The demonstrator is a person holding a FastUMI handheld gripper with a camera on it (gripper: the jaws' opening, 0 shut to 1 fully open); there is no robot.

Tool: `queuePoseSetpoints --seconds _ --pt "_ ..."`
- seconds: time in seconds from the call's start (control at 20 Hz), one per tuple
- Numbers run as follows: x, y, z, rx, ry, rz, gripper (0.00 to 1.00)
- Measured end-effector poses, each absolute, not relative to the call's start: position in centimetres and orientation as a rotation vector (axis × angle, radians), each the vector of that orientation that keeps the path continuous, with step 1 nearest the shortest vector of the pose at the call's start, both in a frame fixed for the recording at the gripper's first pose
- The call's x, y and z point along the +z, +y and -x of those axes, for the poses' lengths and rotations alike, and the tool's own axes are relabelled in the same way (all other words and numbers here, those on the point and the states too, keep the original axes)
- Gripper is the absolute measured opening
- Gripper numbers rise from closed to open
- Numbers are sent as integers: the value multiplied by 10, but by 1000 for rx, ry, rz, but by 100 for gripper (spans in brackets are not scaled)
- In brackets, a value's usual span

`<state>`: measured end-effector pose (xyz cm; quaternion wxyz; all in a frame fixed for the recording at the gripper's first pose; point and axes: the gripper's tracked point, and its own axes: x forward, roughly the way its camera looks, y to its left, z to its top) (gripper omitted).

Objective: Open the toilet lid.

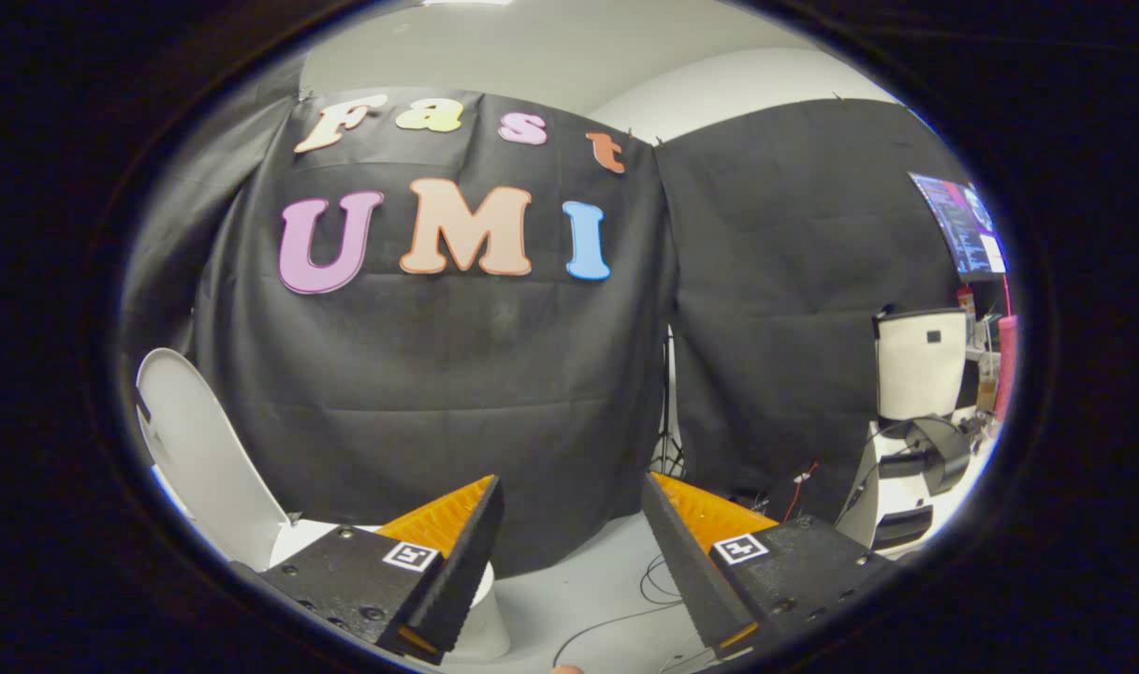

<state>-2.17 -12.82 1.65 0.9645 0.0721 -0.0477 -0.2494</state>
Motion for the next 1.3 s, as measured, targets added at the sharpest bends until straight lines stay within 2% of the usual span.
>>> queuePoseSetpoints --seconds 0.55,1.3 --pt "-17 -135 22 -529 -45 -226 91" --pt "-22 -140 28 -542 -50 -256 91"
